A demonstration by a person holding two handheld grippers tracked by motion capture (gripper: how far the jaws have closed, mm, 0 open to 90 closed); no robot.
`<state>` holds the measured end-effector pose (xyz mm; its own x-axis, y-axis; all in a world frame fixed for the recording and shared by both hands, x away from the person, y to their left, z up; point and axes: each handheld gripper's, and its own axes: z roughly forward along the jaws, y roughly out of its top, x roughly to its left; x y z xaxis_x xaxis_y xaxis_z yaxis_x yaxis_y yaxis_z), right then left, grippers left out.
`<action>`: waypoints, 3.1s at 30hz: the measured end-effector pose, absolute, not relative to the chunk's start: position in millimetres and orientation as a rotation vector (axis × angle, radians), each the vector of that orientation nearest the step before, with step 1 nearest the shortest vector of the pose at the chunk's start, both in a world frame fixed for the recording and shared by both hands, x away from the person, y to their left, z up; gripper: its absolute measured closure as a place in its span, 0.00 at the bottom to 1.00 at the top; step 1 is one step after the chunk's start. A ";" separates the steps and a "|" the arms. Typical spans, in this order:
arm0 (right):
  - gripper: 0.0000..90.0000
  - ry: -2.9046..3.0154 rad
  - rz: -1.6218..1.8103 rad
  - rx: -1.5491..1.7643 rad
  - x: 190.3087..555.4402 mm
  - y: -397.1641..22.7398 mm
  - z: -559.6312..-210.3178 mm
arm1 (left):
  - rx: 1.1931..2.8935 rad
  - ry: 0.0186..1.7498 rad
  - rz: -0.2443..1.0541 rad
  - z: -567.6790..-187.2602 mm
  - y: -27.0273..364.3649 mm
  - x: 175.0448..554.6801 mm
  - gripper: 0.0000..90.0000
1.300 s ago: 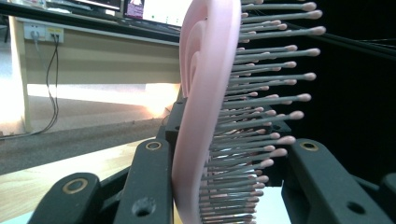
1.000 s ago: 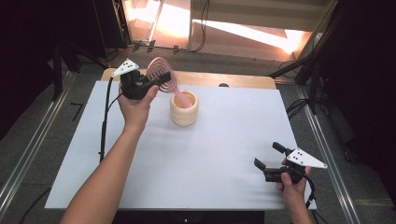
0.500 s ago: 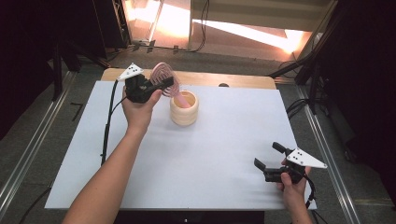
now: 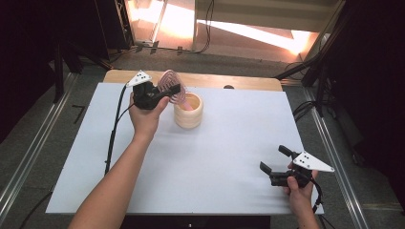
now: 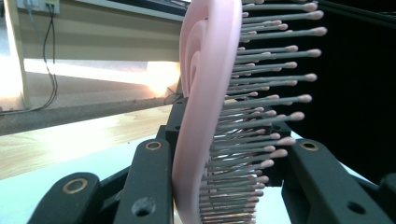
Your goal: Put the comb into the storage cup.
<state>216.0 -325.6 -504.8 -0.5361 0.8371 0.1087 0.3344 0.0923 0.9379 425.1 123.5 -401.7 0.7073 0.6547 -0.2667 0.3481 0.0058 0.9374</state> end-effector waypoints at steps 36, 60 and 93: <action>0.00 1.917 1.450 1.152 216.5 -326.3 -505.6 | 1.647 0.899 0.279 -423.4 121.2 442.3 0.71; 0.00 1.915 1.448 1.149 216.9 -326.2 -505.7 | 1.654 0.875 0.326 -422.9 135.3 429.9 0.00; 0.00 1.917 1.443 1.149 216.6 -324.6 -505.1 | 1.723 0.767 0.412 -423.4 162.5 385.7 0.00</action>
<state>216.6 -324.6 -505.1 -0.5344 0.8383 0.1085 0.3362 0.0931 0.9372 385.7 162.5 -423.4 0.7250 0.6791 -0.1147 0.2801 -0.1387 0.9499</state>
